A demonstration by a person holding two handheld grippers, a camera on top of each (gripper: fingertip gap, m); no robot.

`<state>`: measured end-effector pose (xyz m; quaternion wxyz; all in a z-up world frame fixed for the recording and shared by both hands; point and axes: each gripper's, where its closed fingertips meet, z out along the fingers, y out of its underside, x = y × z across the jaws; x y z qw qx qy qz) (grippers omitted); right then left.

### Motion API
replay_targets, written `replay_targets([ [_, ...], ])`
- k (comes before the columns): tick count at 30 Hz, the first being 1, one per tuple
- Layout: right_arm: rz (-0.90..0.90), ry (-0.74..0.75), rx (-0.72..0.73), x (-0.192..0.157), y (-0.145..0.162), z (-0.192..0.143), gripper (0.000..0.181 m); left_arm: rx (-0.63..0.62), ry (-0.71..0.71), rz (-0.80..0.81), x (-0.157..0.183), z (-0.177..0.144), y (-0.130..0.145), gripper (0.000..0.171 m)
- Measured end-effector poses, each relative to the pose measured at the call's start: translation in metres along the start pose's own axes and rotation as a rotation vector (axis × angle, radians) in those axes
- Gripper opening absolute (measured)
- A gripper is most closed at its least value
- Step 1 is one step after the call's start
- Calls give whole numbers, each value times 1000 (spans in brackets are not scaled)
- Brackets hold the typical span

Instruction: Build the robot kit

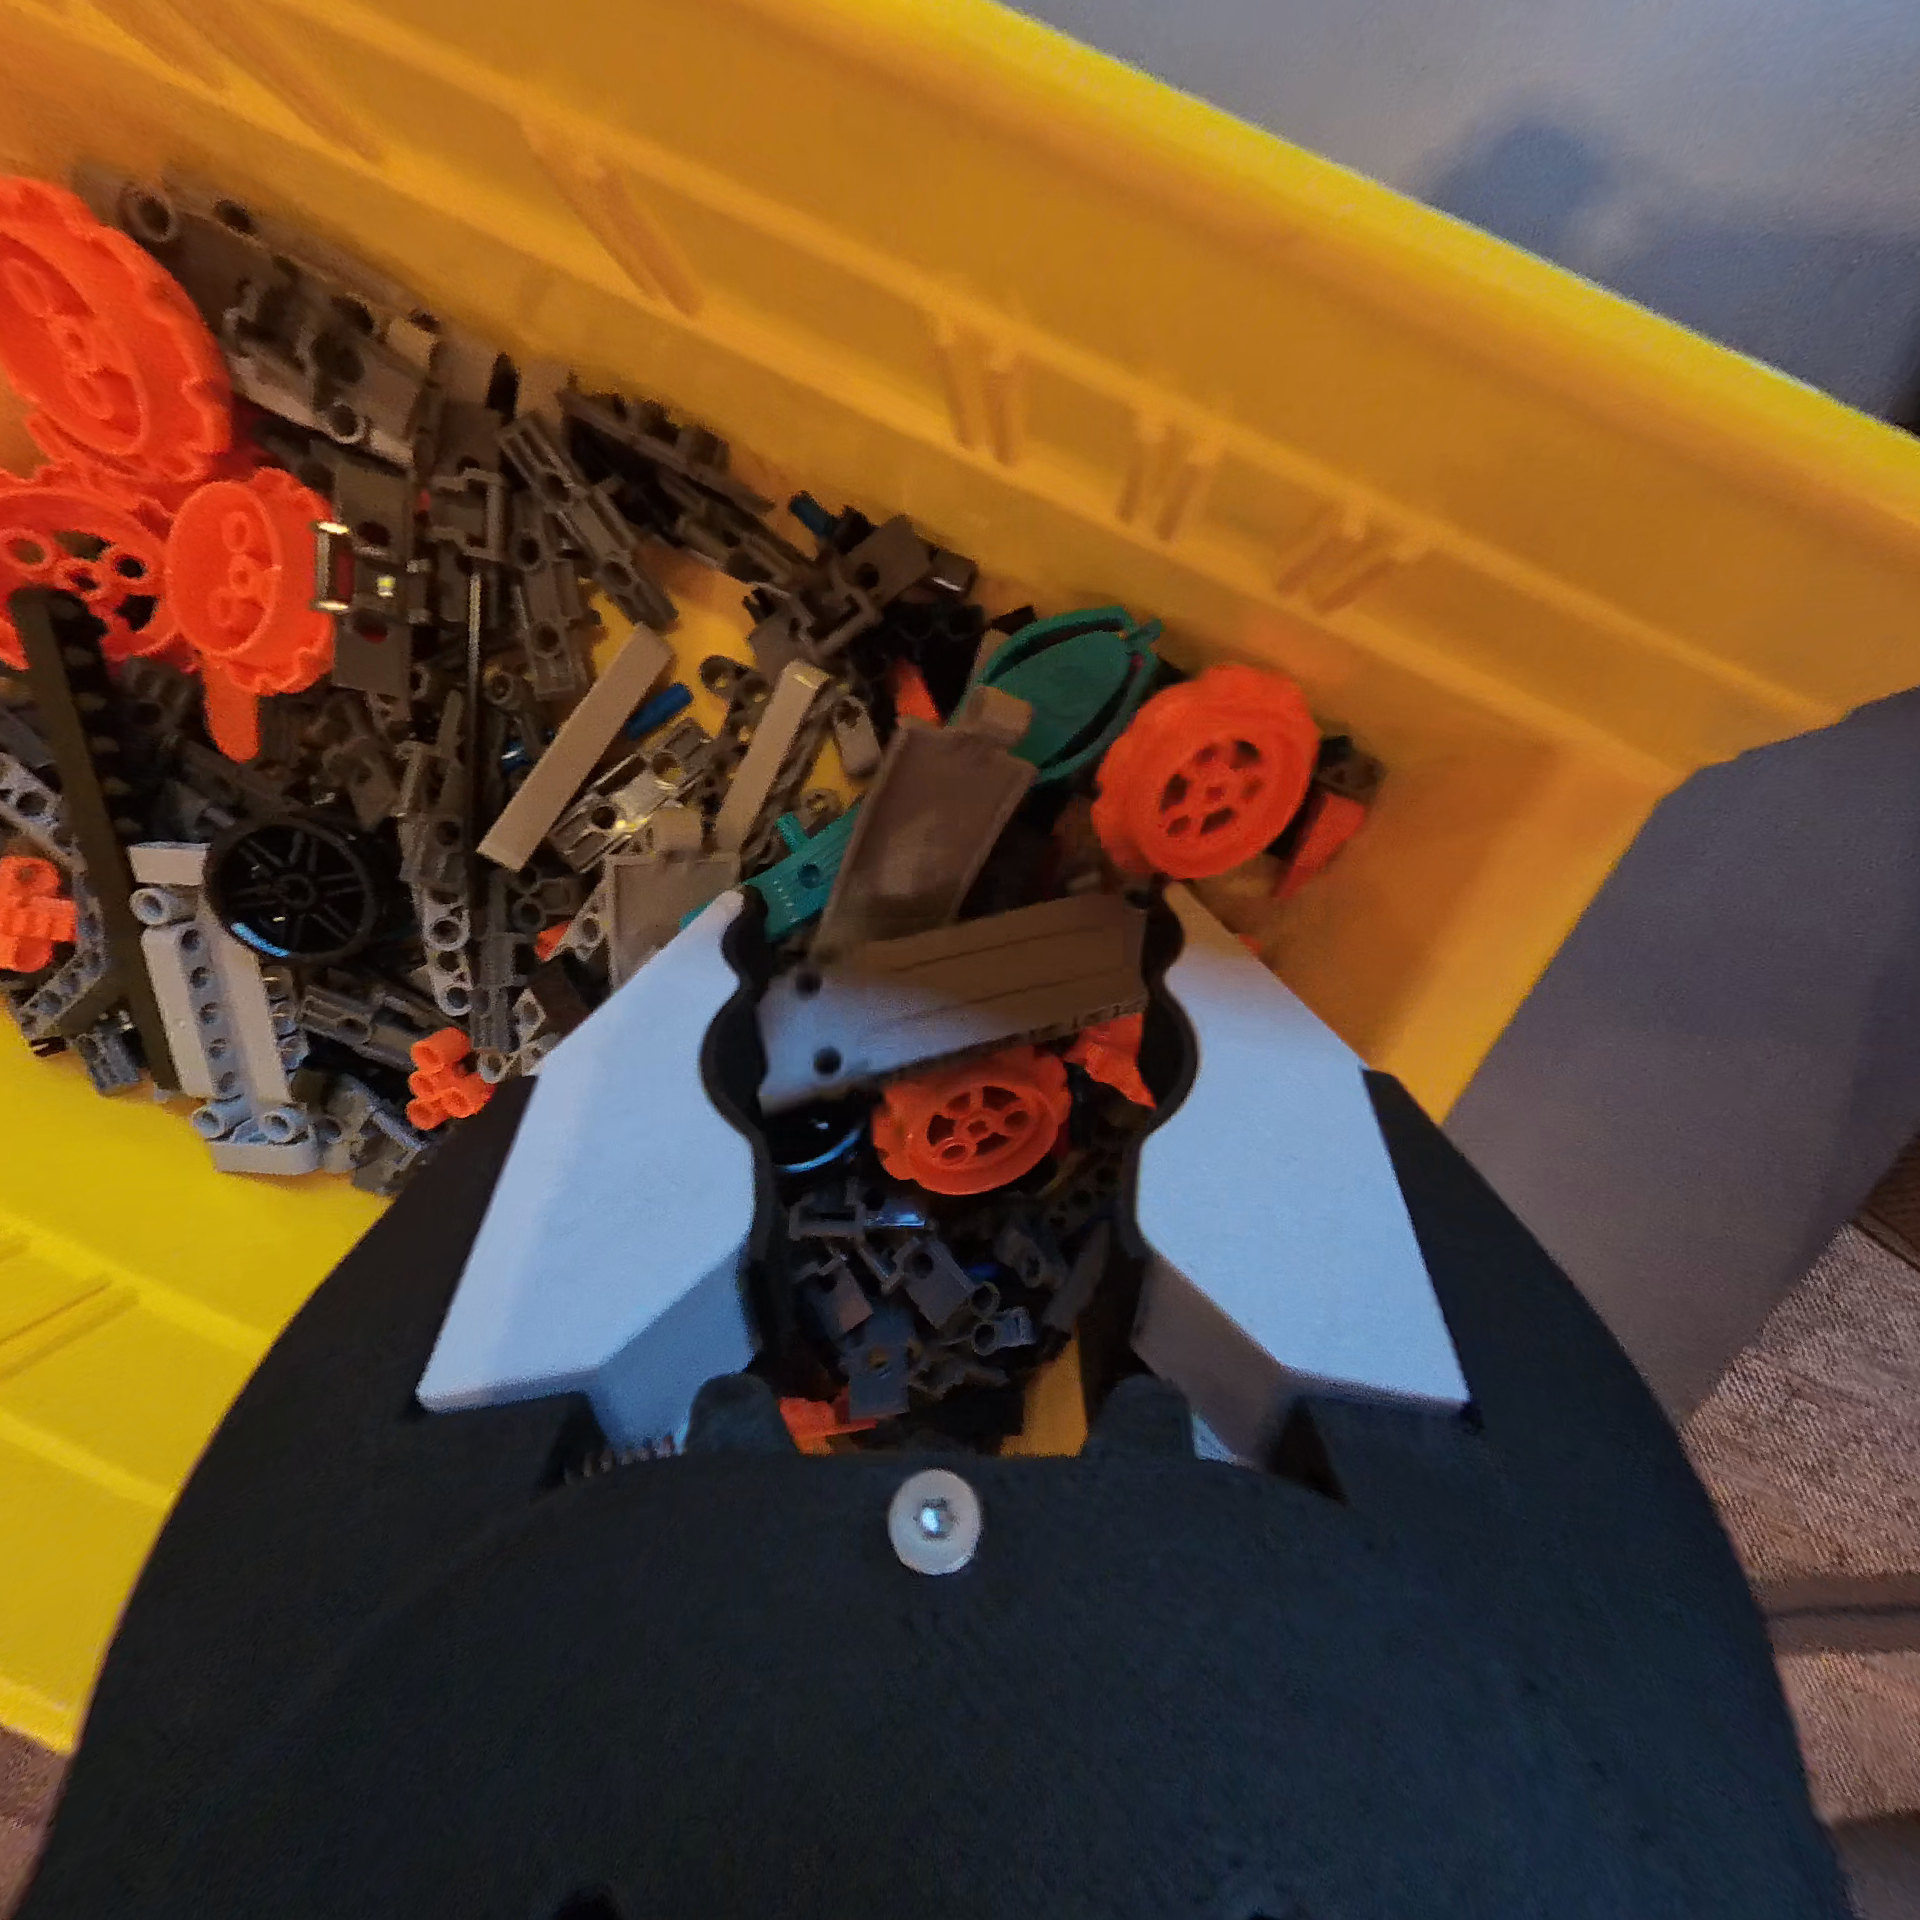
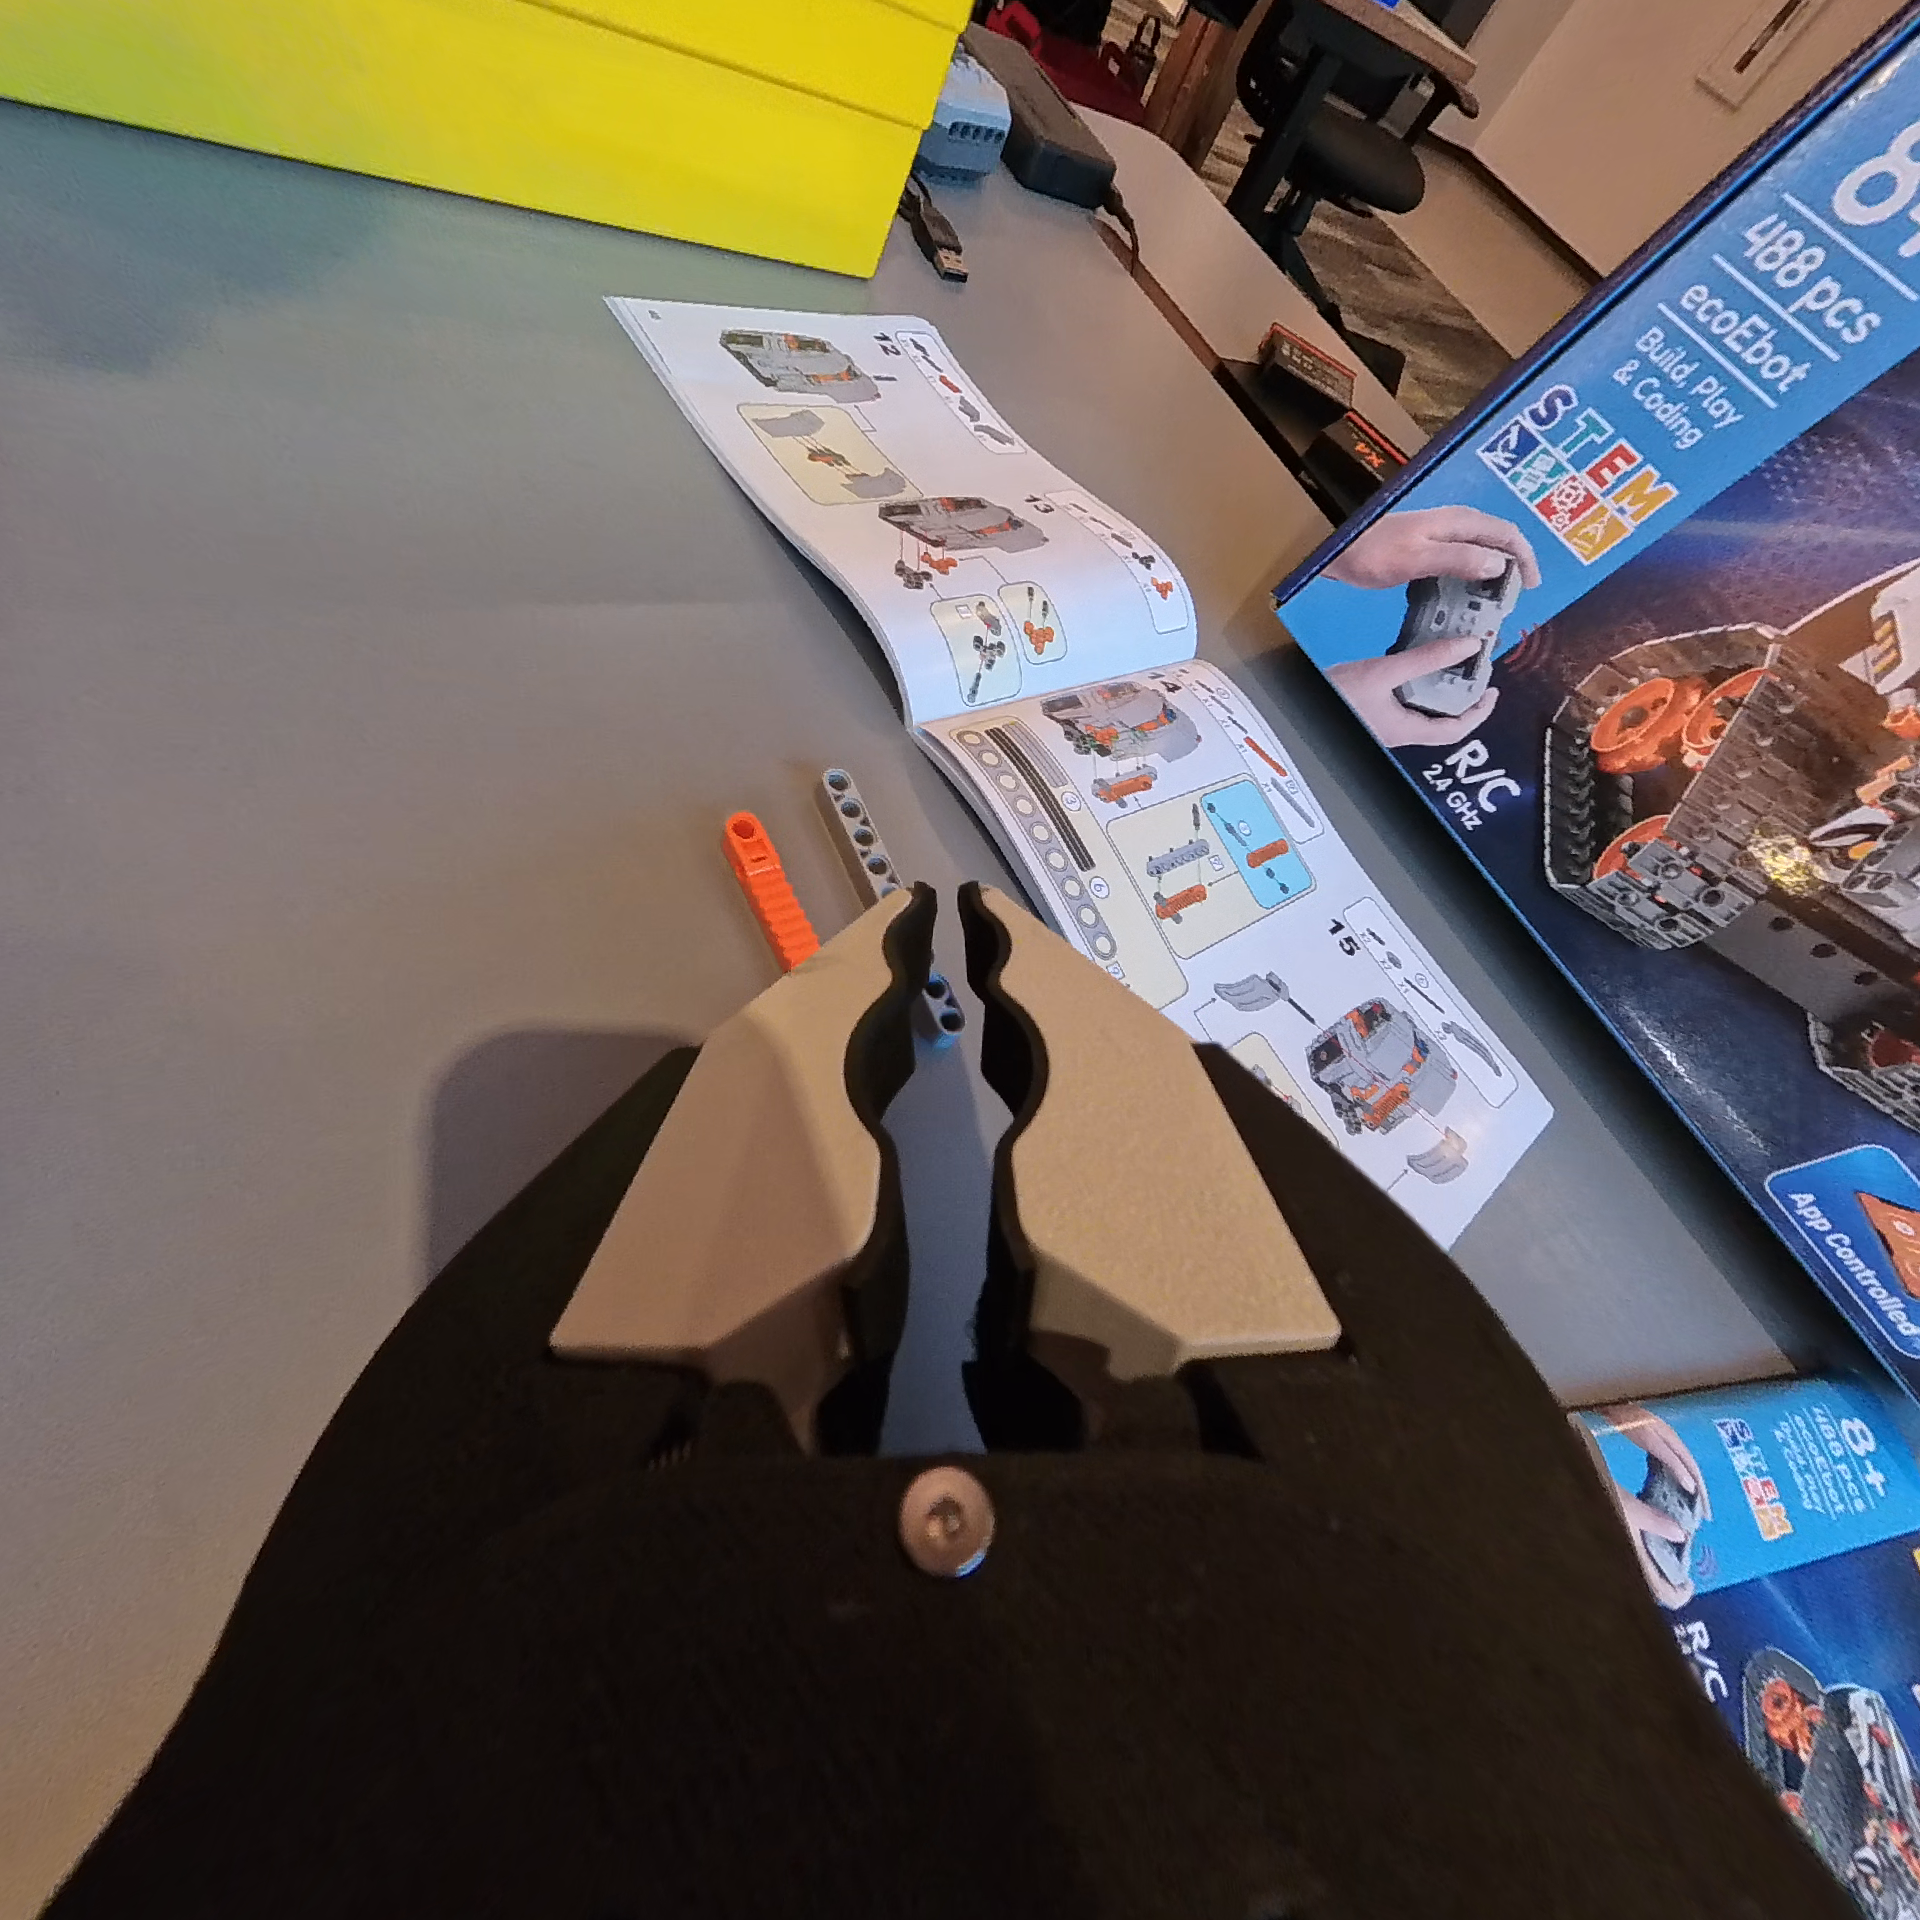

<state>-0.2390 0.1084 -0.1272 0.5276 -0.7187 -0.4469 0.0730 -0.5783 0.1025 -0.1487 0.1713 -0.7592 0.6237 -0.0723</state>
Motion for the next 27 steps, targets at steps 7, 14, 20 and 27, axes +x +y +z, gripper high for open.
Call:
replay_targets([
  [7, -14, -8, 15, -3, -5, -2, 3, -13, -96, -15, -33, 0, -1, 21],
  [14, -19, -9, 24, -3, -7, -3, 3, -39, -119, -35, -60, -1, -11, 21],
  [20, -31, -3, 27, -3, -9, -5, 3, -31, -207, -80, -99, -3, -19, 21],
  [27, -41, -6, 30, -4, -10, -6, 3, -21, -347, -177, -141, -5, -19, 36],
])
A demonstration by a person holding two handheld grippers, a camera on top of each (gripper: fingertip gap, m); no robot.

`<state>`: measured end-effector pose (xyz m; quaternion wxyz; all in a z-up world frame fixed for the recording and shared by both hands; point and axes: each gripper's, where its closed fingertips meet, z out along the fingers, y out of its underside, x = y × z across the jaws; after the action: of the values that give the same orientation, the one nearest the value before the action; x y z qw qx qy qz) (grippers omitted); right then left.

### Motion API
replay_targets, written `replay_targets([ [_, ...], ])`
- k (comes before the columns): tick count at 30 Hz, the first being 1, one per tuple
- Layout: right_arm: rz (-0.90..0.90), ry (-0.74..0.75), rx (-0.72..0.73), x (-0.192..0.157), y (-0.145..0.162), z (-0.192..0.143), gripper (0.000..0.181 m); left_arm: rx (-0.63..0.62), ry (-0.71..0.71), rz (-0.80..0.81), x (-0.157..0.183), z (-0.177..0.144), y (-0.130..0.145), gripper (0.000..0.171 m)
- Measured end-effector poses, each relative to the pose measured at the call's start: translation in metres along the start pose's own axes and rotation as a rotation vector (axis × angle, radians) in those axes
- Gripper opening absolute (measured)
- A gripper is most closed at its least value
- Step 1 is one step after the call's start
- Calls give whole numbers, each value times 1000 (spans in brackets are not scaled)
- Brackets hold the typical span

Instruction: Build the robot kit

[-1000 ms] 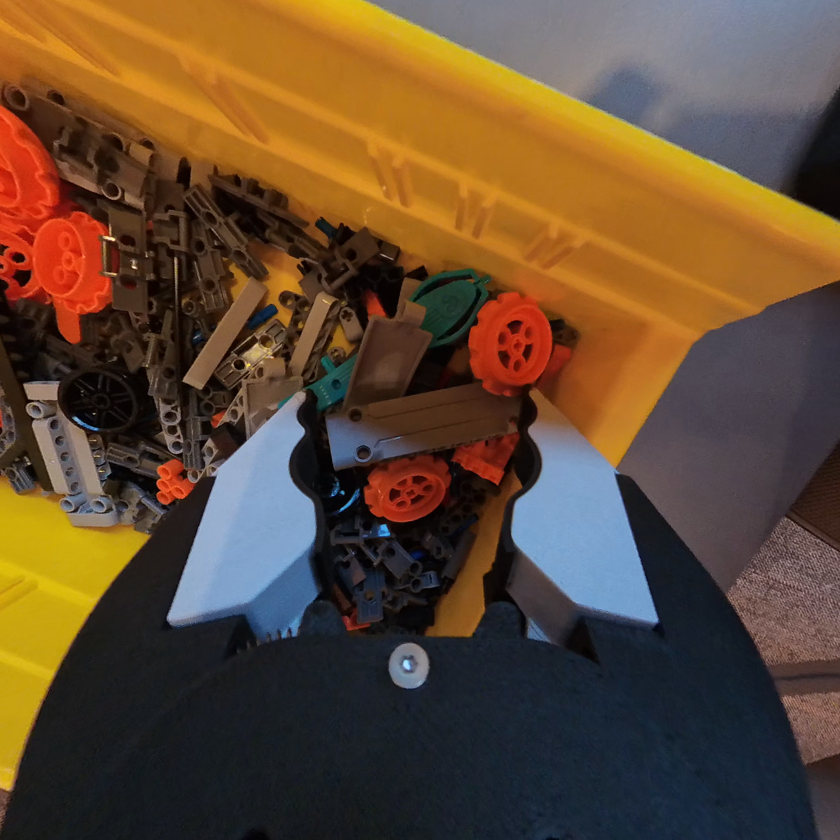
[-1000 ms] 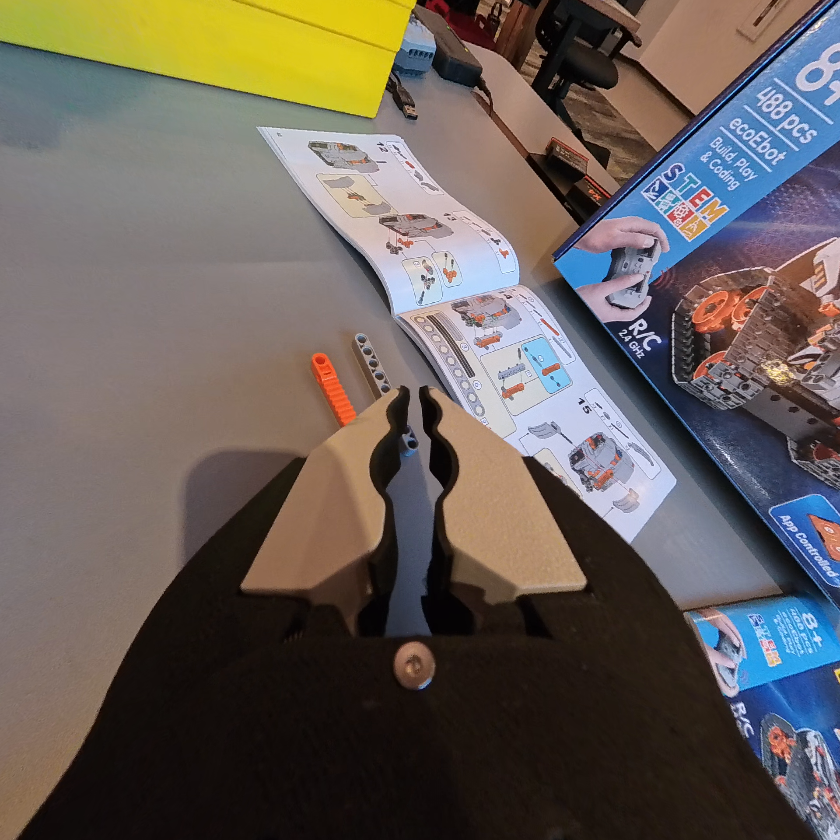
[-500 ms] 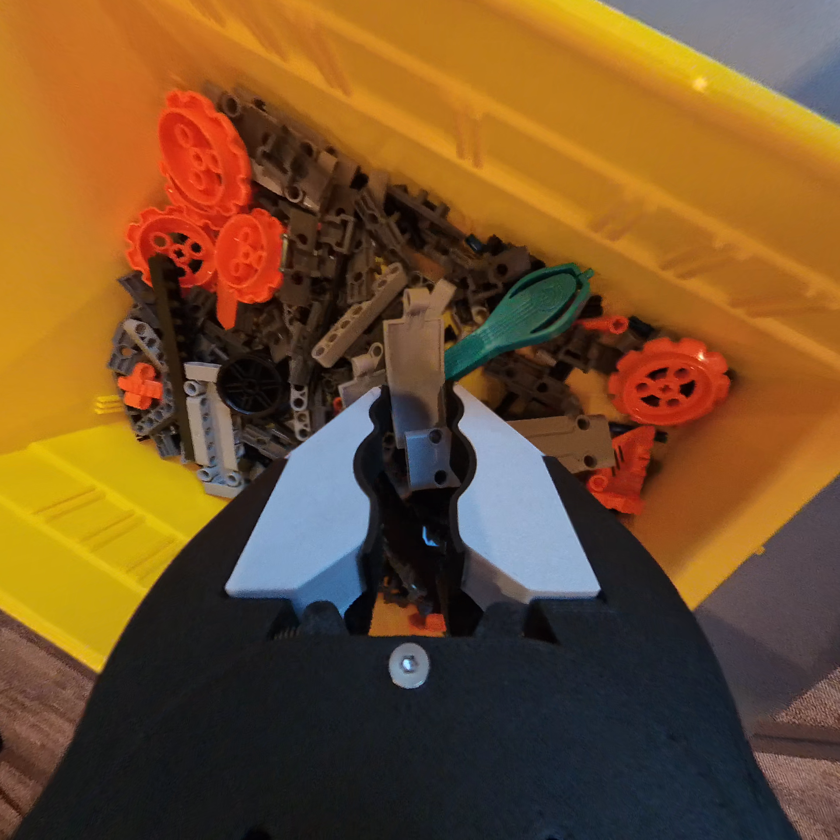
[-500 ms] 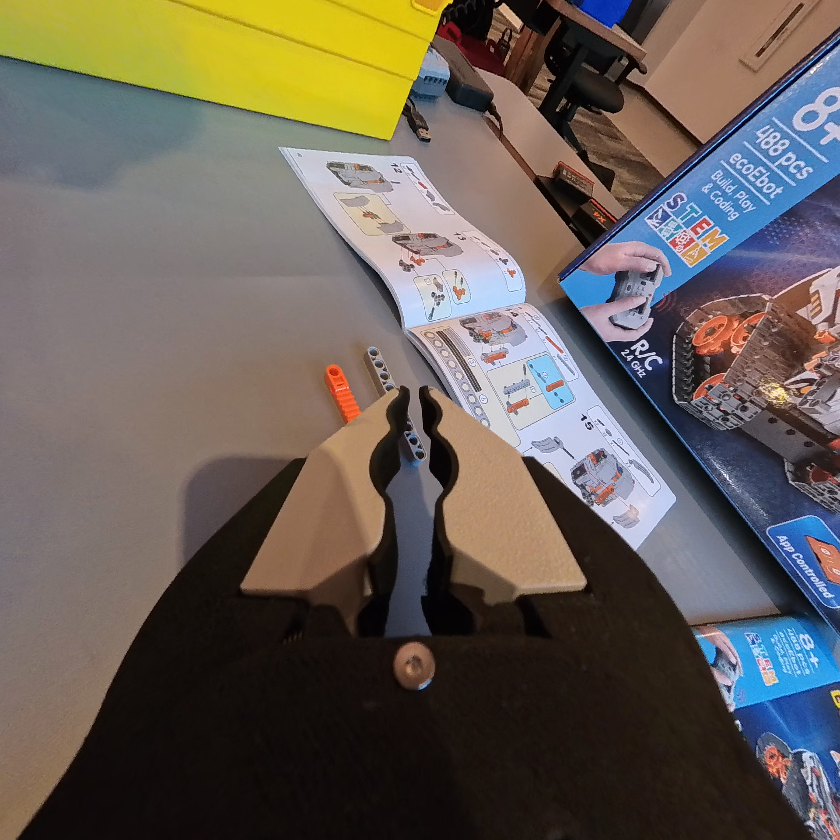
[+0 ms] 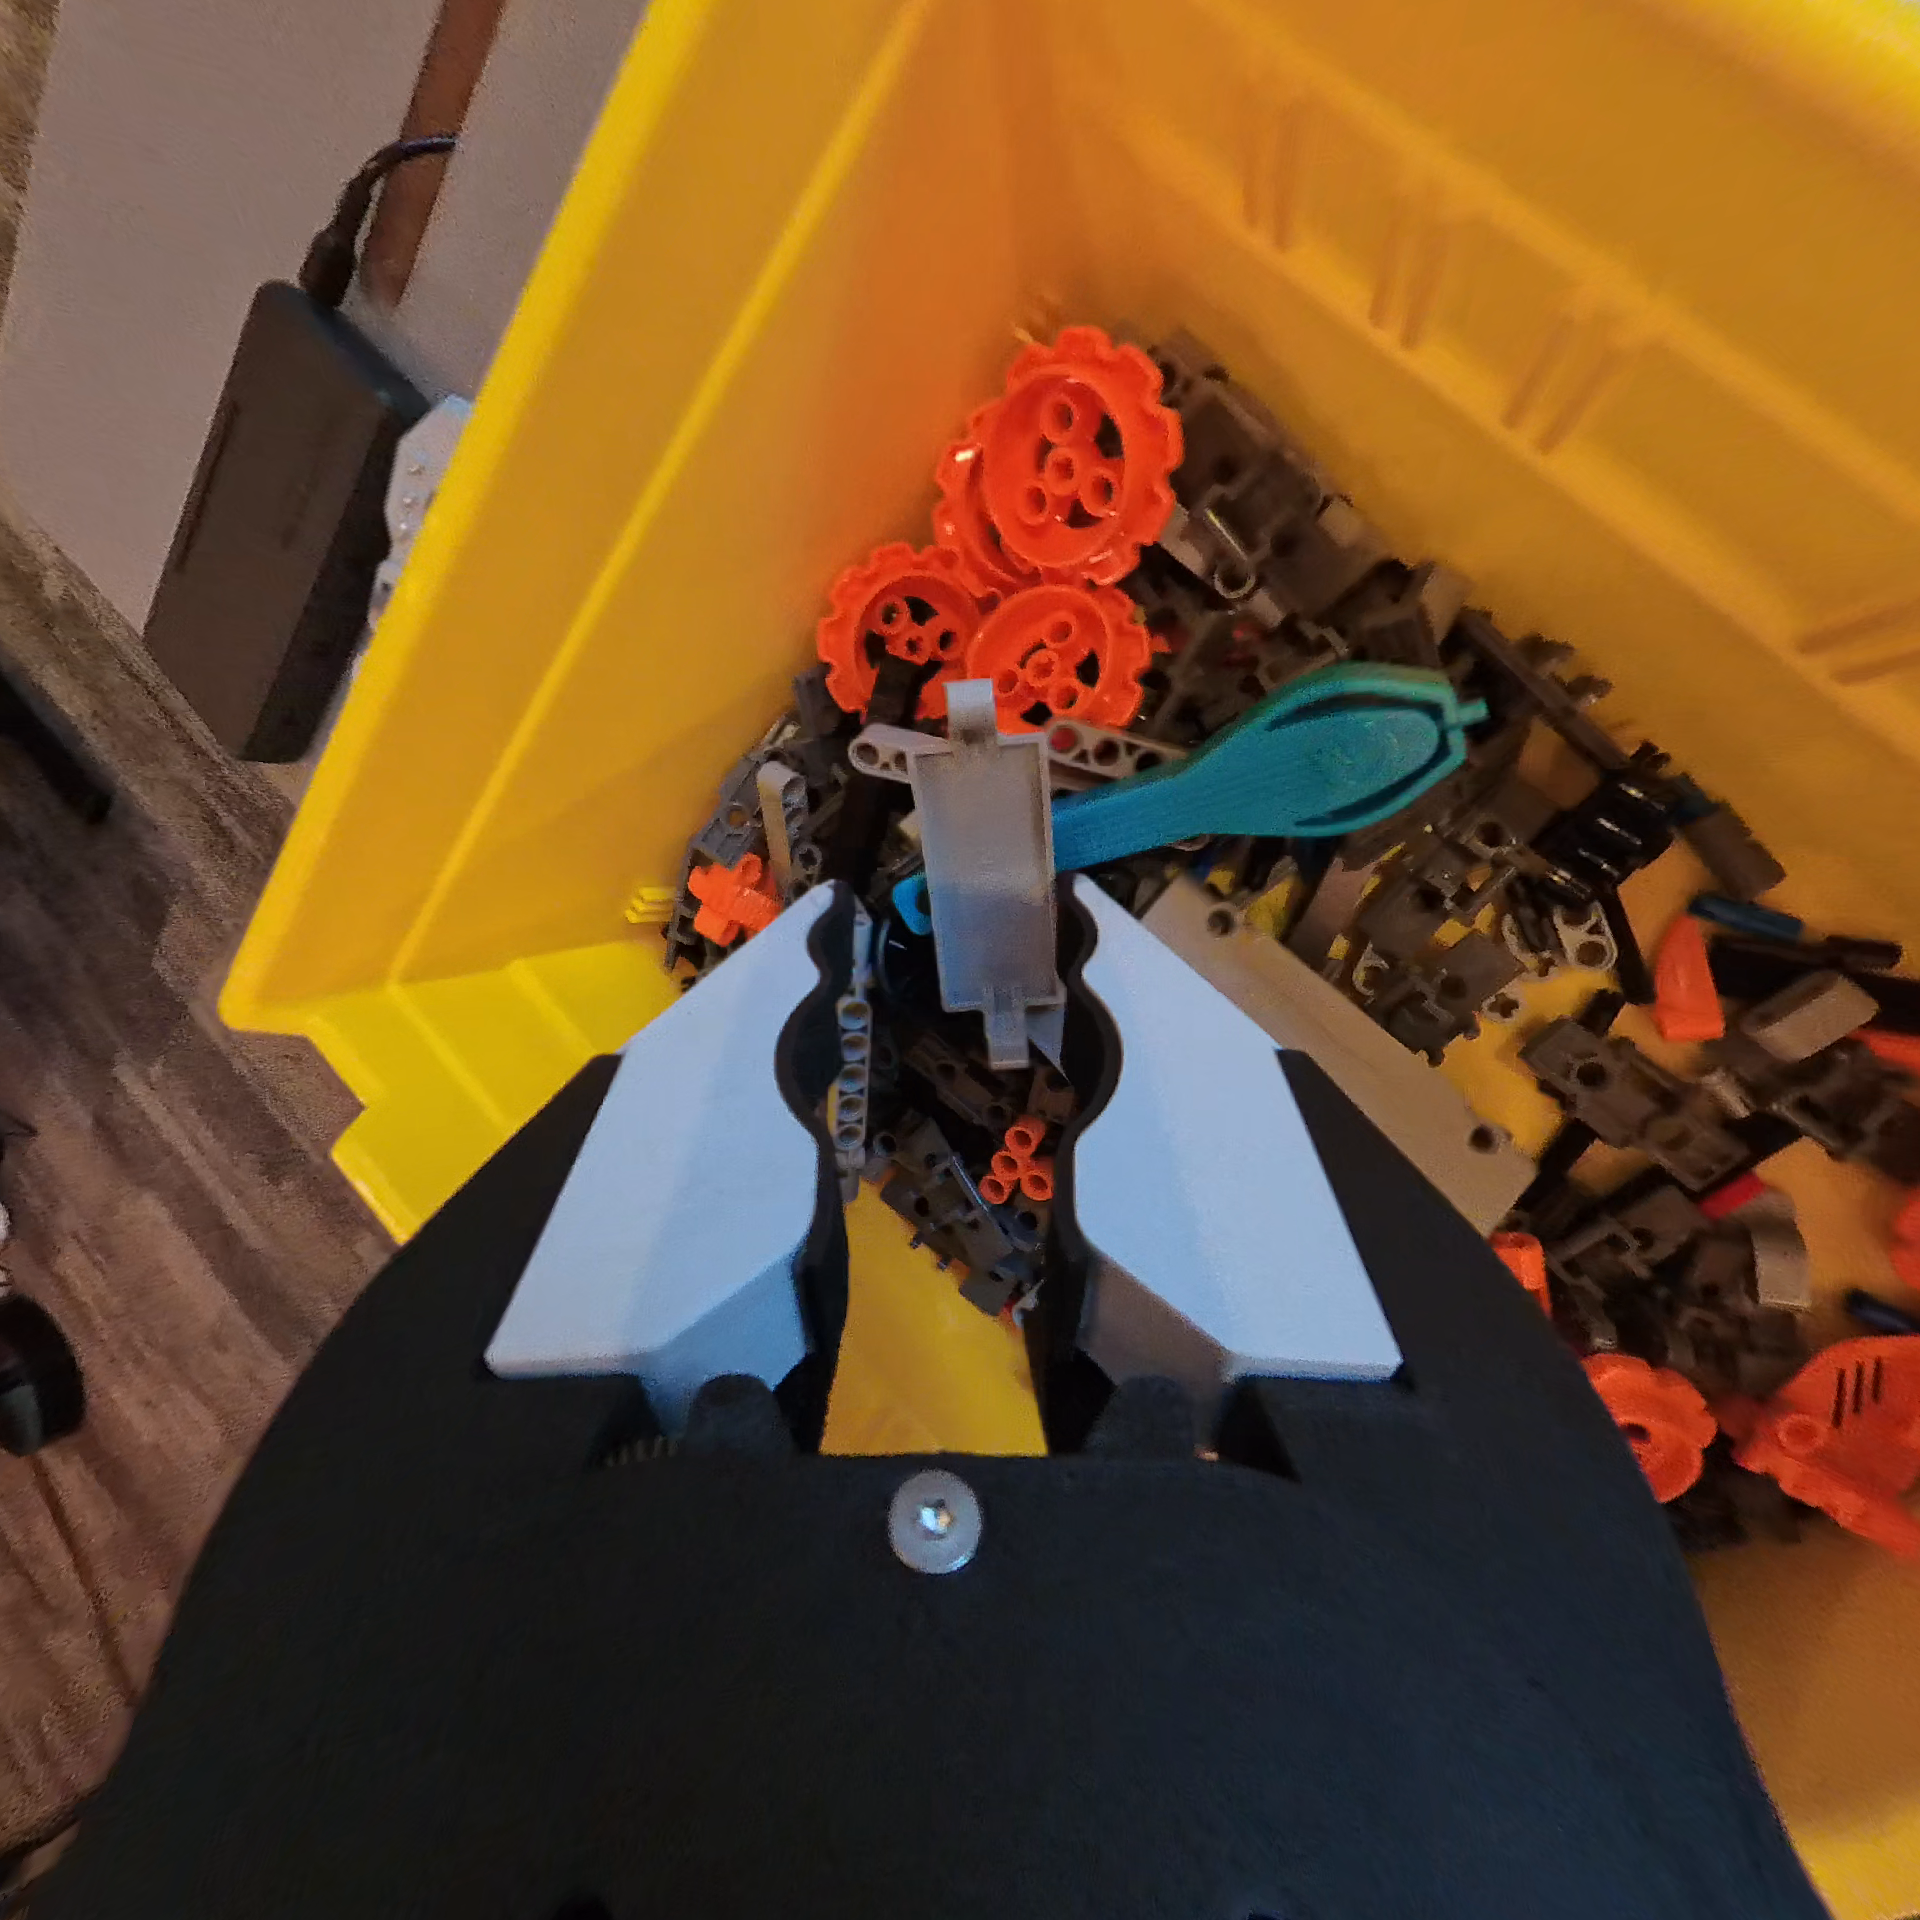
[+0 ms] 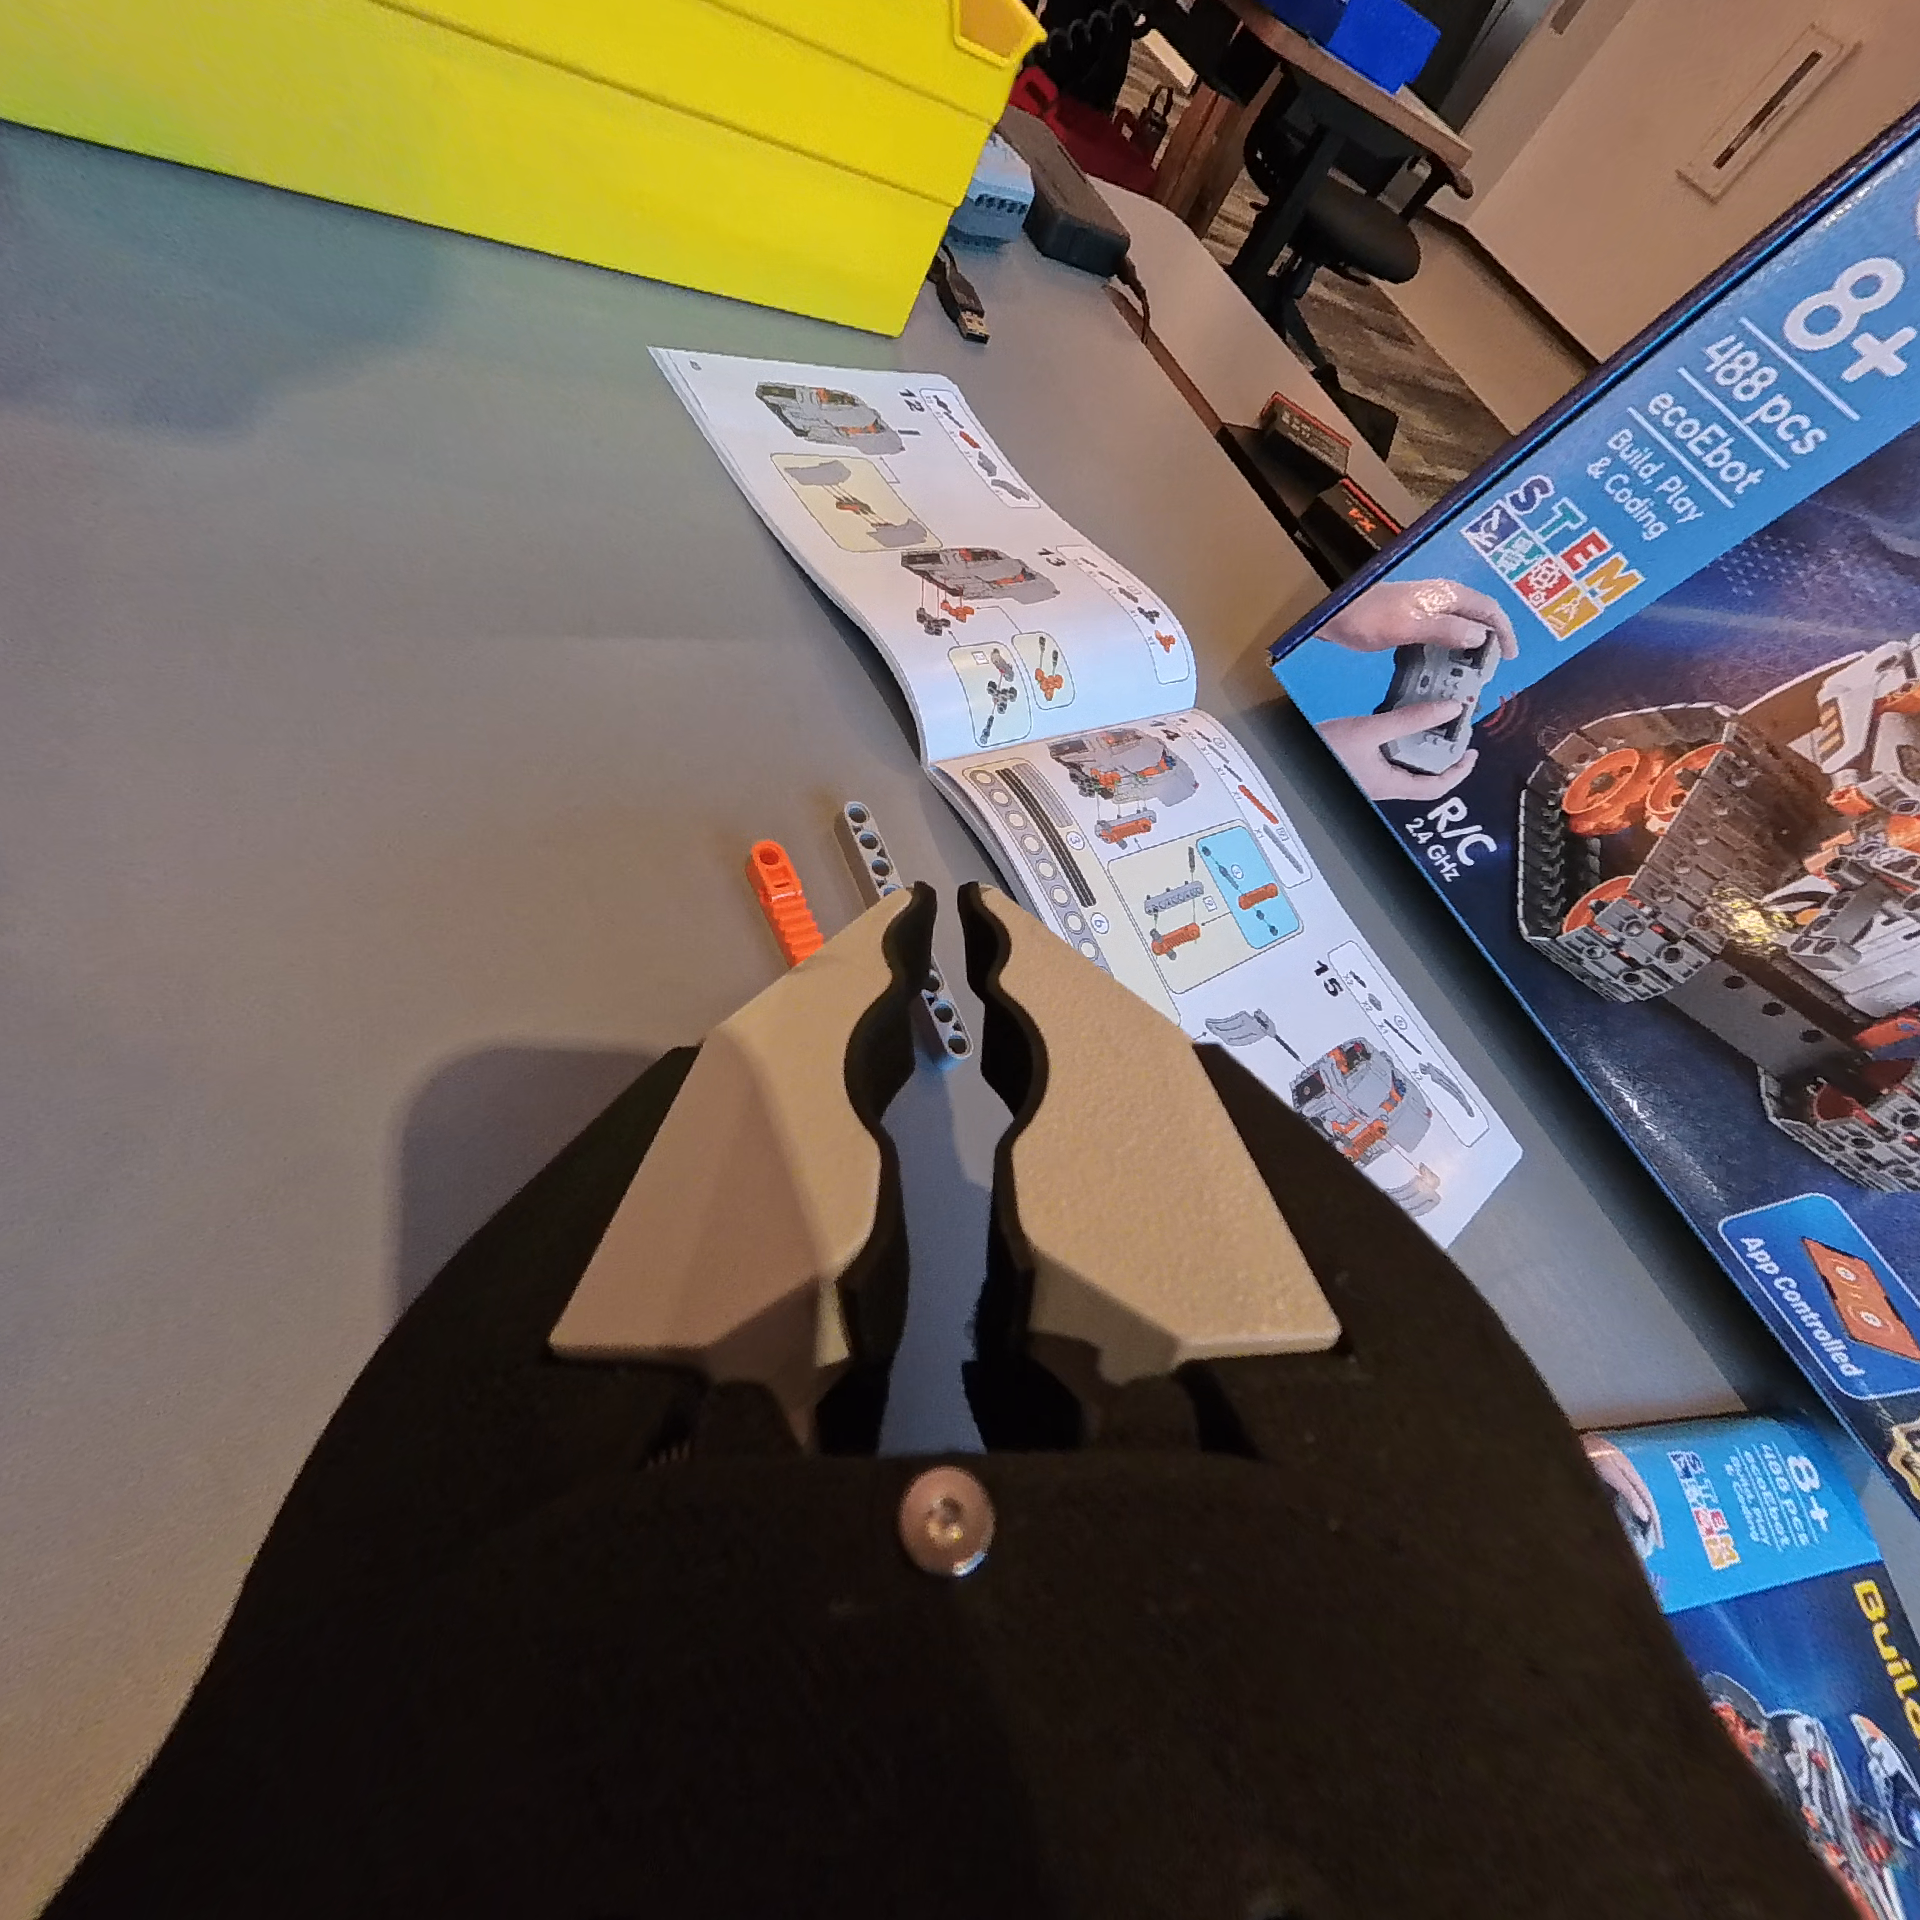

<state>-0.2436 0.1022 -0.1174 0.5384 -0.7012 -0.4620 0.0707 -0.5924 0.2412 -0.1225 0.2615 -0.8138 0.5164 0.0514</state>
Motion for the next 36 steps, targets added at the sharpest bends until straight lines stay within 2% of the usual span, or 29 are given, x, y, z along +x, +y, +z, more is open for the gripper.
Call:
replay_targets([
  [5, -11, -5, 8, -2, -3, -1, 3, 94, 36, -110, 2, -22, -3, 46],
  [11, -24, -20, 1, -6, -3, 0, 3, 118, 181, -164, 37, -57, 15, 47],
  [13, -33, -20, 0, -6, -4, 0, 3, 136, 123, -157, 36, -64, 22, 54],
  [17, -43, -22, -4, -7, -4, 0, 3, 109, 142, -170, 50, -75, 42, 57],
  [21, -48, -27, 6, -9, -6, -1, 3, 32, 149, -180, 58, -77, 65, 55],
  [24, -46, -25, 1, -8, -5, 0, 3, 1, 195, -143, 74, -75, 71, 52],
  [28, -27, -18, -3, -5, -3, 1, 3, -42, 255, -42, 97, -67, 73, 57],
  [33, 2, -10, -15, -1, 3, 2, 3, -108, 201, 62, 99, -48, 77, 67],
  [36, 16, -9, -18, 0, 5, 3, 3, -162, 138, 101, 91, -37, 84, 58],
])
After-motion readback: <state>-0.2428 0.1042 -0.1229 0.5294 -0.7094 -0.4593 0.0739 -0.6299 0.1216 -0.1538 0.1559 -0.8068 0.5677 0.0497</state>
